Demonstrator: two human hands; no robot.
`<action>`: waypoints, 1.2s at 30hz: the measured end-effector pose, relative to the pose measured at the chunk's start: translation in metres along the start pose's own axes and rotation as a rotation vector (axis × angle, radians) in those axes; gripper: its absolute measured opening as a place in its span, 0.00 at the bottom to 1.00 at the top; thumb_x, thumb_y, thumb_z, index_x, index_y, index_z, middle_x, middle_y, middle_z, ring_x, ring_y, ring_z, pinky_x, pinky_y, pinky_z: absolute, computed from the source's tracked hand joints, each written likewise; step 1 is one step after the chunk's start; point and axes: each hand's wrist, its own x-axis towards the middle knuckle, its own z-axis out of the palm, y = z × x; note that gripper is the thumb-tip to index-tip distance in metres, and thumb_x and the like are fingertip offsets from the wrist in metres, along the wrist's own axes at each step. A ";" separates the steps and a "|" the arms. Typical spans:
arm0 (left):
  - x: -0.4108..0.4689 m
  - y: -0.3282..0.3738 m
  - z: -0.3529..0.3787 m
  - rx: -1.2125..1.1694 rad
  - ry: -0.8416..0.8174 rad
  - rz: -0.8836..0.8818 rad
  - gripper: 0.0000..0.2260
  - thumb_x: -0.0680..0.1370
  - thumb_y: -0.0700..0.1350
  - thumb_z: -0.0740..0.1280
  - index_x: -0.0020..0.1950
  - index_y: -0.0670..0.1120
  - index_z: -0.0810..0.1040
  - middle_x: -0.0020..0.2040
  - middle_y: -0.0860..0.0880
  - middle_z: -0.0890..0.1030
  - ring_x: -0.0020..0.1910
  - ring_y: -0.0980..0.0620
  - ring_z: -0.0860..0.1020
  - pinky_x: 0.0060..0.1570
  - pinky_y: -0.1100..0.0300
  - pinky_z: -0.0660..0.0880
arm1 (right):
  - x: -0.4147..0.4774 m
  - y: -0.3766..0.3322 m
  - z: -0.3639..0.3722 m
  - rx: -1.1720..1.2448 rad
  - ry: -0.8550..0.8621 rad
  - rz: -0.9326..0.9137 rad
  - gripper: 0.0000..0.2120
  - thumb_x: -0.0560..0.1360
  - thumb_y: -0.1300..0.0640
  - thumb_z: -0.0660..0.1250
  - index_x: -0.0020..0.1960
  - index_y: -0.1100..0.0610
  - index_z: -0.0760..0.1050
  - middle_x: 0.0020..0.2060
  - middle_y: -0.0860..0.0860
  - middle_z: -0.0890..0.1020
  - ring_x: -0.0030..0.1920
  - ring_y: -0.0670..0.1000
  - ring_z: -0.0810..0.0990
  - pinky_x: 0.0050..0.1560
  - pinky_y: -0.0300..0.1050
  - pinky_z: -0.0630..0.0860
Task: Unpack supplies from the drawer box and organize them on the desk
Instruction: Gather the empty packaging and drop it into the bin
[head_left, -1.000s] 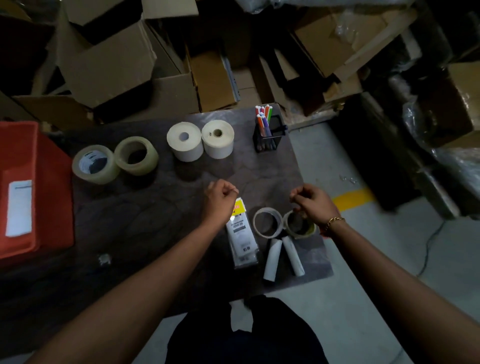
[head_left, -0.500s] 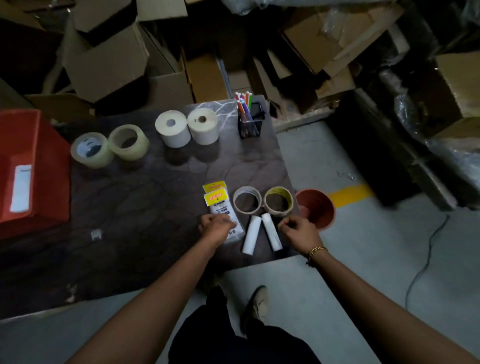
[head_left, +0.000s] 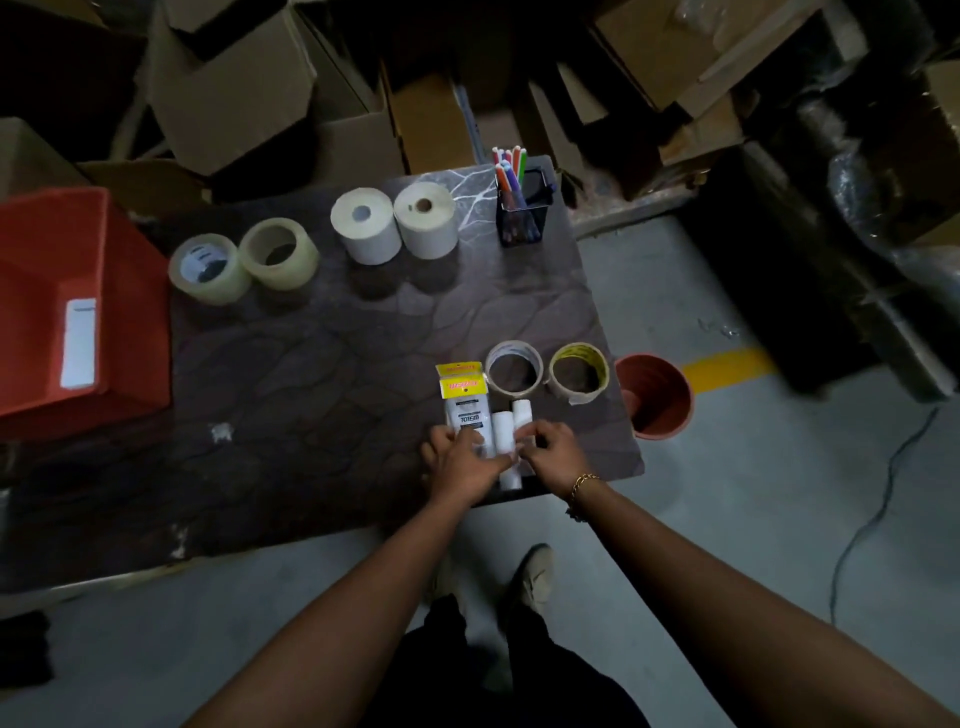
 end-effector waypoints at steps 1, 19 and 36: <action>0.000 -0.004 0.000 -0.009 0.019 0.007 0.21 0.67 0.61 0.73 0.54 0.52 0.76 0.63 0.48 0.63 0.64 0.44 0.62 0.65 0.51 0.67 | 0.001 -0.002 0.008 0.021 -0.009 0.000 0.07 0.71 0.63 0.68 0.43 0.51 0.80 0.48 0.54 0.79 0.51 0.48 0.76 0.56 0.43 0.73; 0.038 -0.052 -0.075 -0.797 -0.171 -0.118 0.10 0.71 0.39 0.72 0.51 0.47 0.79 0.53 0.44 0.84 0.55 0.42 0.82 0.52 0.49 0.78 | 0.008 -0.069 0.087 0.488 -0.034 0.151 0.12 0.72 0.72 0.64 0.38 0.55 0.74 0.34 0.50 0.77 0.37 0.47 0.75 0.39 0.38 0.73; 0.024 0.097 -0.126 -0.972 -0.489 0.308 0.13 0.76 0.39 0.68 0.60 0.47 0.77 0.56 0.47 0.82 0.53 0.48 0.81 0.52 0.51 0.78 | -0.004 -0.137 -0.085 0.713 -0.004 -0.176 0.12 0.70 0.68 0.72 0.42 0.54 0.72 0.32 0.48 0.77 0.29 0.45 0.75 0.29 0.37 0.72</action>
